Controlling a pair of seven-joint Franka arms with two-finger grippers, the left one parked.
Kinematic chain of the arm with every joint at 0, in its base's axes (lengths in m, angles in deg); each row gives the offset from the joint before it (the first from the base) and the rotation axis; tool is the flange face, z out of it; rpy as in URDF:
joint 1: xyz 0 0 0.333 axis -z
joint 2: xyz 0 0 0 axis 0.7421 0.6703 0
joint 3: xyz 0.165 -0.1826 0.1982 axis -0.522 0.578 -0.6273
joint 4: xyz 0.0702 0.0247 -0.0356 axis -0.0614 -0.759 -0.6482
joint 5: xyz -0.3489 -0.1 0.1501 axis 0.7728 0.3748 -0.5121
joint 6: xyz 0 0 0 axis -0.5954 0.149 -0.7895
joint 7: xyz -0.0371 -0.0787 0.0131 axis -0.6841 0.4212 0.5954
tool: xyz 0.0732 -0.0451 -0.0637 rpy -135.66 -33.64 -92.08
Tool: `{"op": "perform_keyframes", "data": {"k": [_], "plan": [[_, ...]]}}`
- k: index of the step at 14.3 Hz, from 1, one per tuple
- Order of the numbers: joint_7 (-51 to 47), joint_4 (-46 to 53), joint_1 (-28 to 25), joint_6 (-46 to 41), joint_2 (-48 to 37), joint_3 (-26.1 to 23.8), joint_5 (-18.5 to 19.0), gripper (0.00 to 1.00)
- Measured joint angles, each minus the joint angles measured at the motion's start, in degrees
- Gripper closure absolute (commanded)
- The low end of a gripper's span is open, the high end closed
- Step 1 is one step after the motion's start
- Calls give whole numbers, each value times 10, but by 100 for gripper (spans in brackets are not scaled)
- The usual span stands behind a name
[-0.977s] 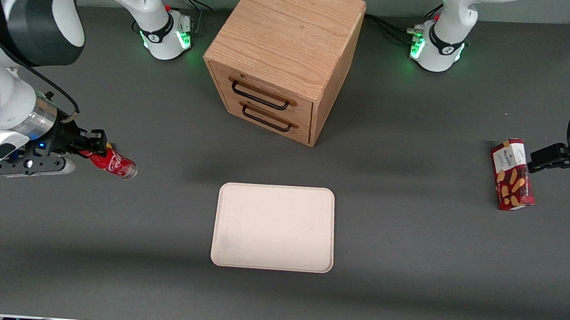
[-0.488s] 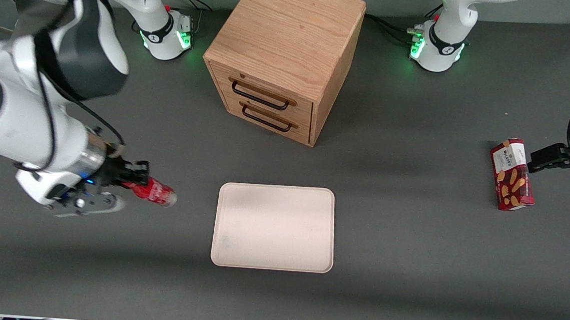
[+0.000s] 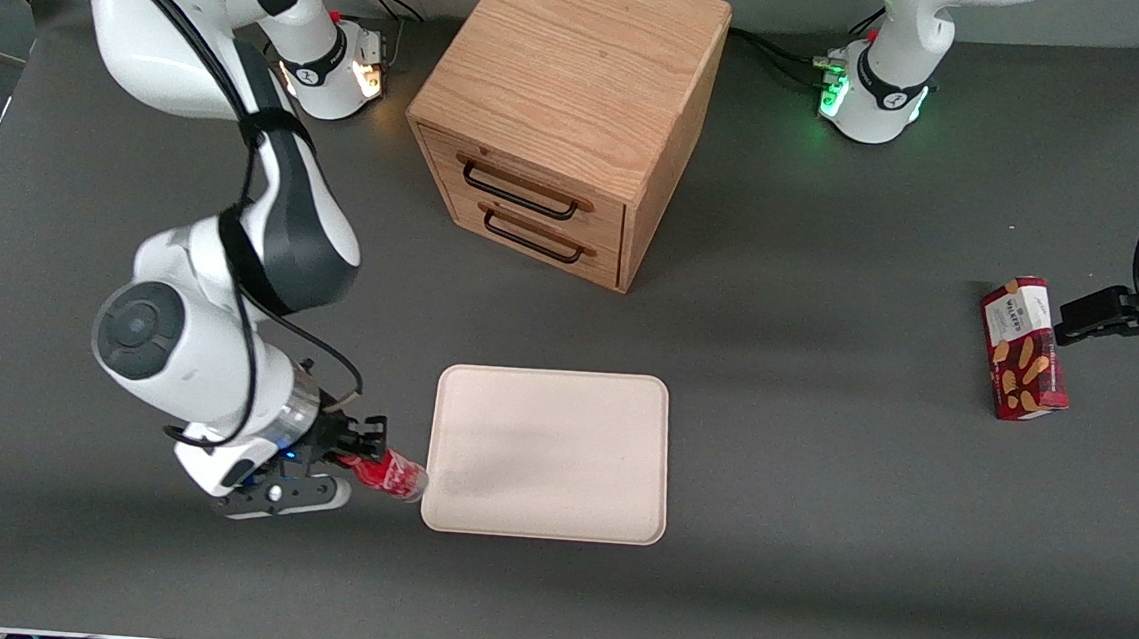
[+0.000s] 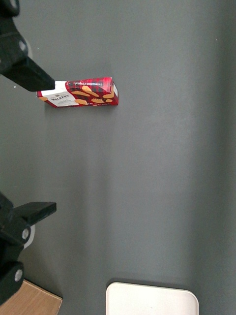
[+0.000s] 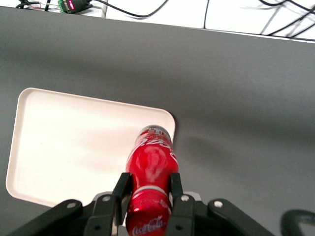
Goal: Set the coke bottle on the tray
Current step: 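Lift the bottle and carry it with the right gripper toward the cream tray, then lower the bottle onto the tray's corner and open the right gripper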
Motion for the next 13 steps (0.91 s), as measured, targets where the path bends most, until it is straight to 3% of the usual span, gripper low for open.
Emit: {"op": "perform_keyframes", "data": {"k": [4,8,13], "plan": [[0,2,-16,55,39,-7,7,100],[-9,2,-29,64,61,-7,42,100],[-27,2,-45,69,70,-8,59,100]]}}
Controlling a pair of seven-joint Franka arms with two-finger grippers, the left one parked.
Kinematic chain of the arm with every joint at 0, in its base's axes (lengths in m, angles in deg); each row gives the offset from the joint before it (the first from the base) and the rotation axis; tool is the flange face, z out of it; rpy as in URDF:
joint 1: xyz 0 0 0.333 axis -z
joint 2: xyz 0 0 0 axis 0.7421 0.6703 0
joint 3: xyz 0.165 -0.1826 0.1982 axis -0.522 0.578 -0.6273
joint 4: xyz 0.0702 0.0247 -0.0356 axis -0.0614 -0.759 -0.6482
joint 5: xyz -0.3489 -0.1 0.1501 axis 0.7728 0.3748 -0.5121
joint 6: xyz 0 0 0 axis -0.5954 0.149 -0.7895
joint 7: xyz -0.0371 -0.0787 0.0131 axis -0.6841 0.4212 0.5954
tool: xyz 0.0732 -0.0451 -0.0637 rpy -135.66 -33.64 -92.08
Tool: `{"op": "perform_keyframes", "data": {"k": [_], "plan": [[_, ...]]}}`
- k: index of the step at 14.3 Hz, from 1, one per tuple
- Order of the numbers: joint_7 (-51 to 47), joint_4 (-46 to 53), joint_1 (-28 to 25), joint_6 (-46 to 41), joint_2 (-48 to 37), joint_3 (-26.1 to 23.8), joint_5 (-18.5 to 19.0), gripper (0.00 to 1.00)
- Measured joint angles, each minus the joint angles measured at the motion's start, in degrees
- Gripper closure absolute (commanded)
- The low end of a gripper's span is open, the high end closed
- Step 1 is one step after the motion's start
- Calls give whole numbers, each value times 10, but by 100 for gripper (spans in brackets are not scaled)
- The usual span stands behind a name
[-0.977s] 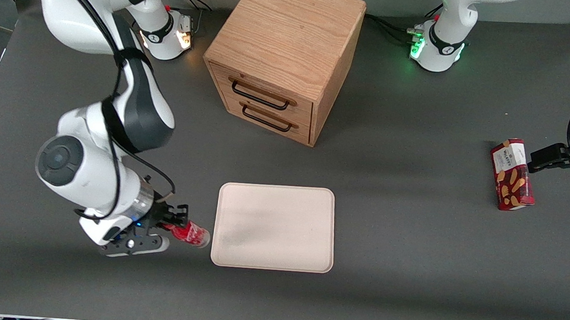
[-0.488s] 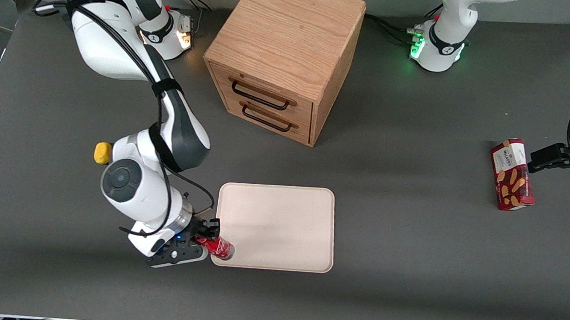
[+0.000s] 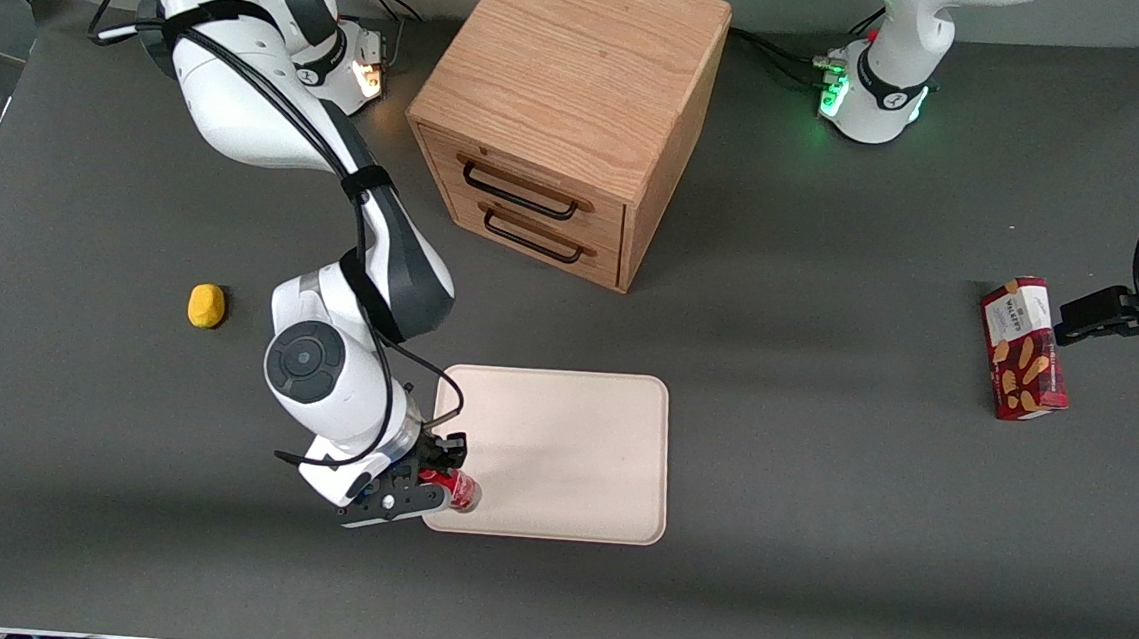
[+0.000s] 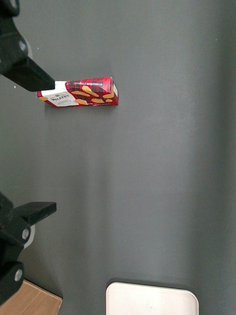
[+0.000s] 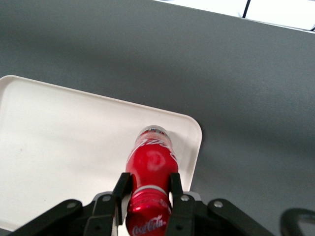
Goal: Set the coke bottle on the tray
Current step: 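Lower the bottle onto the tray's corner and open the right gripper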
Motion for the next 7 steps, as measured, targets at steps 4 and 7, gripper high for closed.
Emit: {"op": "perform_keyframes", "data": {"k": [4,7], "plan": [[-5,-2,0,9,11,0,24,100],[-10,-3,0,11,14,0,28,1]]}}
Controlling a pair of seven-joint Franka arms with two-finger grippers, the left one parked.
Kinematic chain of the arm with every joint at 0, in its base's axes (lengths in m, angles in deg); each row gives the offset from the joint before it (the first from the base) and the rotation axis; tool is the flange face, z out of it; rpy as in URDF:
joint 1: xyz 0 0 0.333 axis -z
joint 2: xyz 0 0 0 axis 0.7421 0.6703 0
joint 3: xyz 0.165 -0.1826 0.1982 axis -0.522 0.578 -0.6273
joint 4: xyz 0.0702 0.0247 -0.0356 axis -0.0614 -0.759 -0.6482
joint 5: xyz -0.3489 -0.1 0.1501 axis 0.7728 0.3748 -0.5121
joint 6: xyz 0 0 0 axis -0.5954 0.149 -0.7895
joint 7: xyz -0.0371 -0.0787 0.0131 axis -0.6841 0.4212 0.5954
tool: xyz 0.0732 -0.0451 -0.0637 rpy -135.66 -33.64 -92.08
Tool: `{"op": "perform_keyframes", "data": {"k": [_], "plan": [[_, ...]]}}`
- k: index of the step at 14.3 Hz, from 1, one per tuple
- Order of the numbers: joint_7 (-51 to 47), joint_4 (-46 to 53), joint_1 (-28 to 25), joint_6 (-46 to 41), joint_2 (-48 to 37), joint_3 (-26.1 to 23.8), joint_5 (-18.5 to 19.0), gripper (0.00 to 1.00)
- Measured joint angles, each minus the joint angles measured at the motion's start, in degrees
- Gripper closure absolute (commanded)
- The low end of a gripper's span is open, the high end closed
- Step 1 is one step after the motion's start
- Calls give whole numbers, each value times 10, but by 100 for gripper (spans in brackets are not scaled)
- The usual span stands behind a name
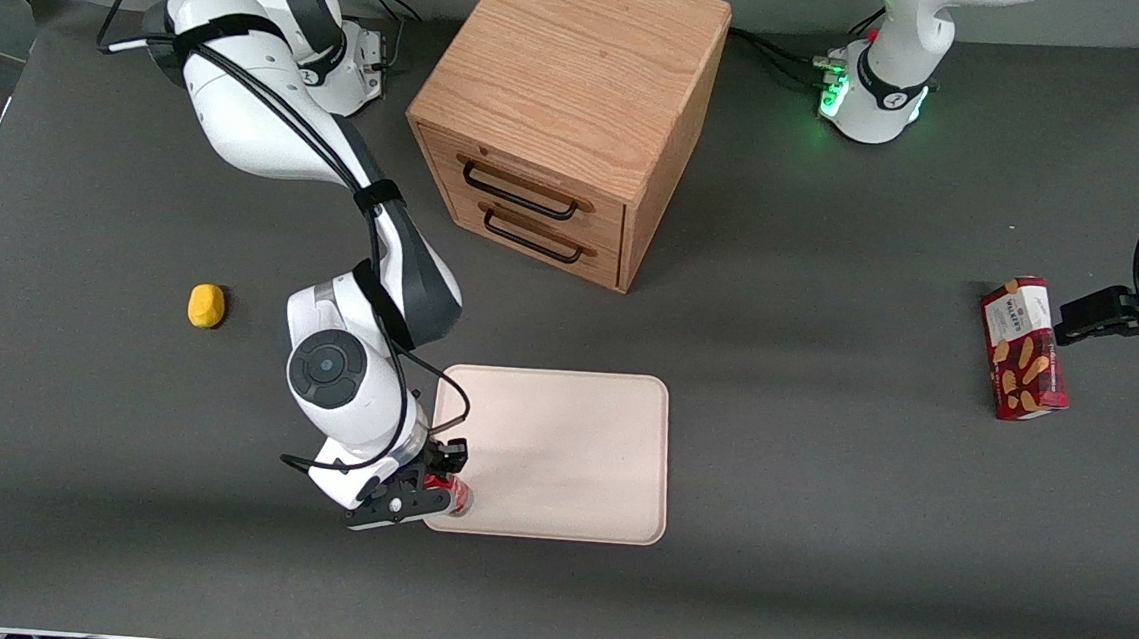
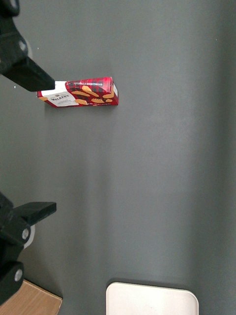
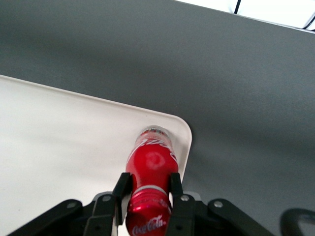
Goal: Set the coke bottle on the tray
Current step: 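Lower the bottle onto the tray's corner and open the right gripper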
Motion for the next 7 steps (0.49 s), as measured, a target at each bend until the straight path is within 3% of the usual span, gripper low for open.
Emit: {"op": "perform_keyframes", "data": {"k": [7], "plan": [[-5,-26,0,68,0,0,0,0]]}}
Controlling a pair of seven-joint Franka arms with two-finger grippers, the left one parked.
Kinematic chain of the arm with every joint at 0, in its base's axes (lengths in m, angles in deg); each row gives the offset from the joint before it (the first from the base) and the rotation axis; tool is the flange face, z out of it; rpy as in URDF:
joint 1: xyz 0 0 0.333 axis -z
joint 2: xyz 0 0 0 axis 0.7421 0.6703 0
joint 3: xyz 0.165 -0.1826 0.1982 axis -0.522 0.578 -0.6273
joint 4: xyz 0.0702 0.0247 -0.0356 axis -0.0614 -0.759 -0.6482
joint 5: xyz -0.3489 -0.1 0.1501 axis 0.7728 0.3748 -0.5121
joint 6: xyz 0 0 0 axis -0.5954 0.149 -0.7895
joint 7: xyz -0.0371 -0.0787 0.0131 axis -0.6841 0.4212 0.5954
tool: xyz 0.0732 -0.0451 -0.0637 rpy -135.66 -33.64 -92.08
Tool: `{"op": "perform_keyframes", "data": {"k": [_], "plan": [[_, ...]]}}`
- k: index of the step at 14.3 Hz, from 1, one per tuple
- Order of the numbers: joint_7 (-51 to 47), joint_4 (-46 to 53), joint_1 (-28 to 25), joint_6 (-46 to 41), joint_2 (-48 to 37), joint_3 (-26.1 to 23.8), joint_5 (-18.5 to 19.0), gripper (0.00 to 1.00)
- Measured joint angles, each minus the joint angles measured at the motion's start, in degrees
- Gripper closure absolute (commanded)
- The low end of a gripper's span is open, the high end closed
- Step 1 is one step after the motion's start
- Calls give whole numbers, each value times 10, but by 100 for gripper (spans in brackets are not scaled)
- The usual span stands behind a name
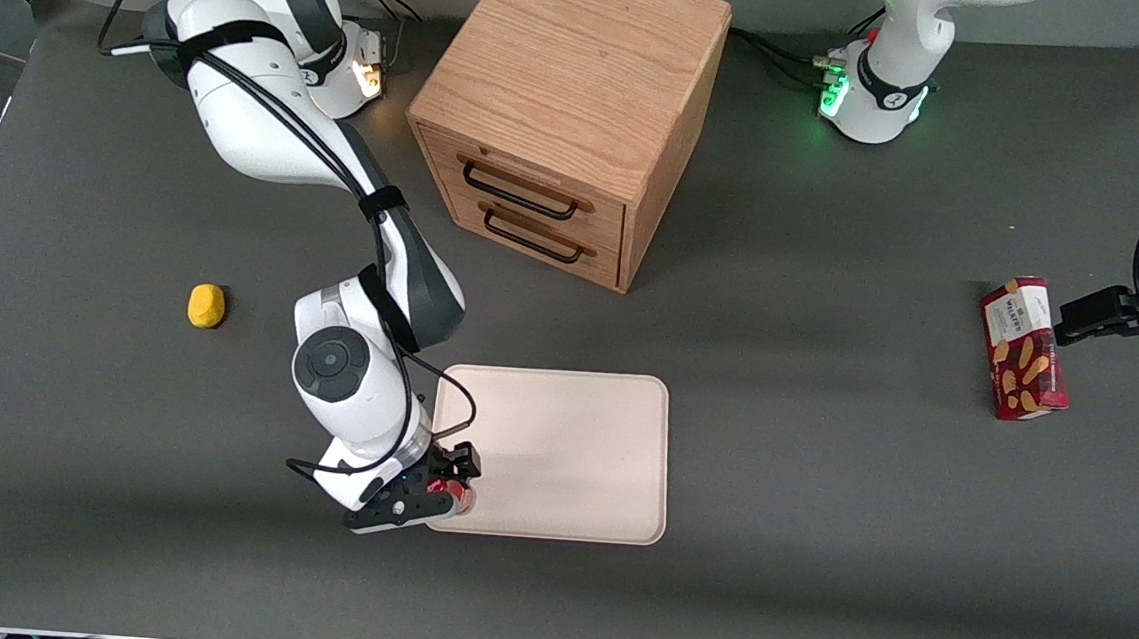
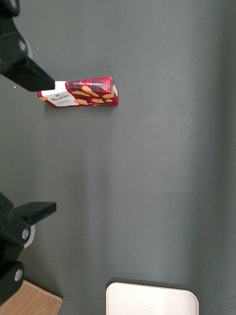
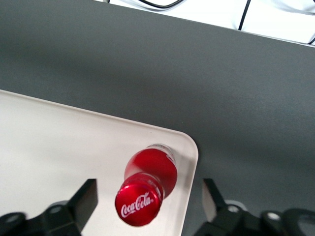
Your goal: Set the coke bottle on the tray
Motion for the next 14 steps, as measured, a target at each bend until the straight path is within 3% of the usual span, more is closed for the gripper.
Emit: {"op": "perform_keyframes", "data": {"k": [7,12,14], "plan": [[-18,4,0,3,-14,-2,0,0],[-42,-7,11,-110,-92,0,-1,0],[-47,-63,23,-123,-154,5,-12,0]]}}
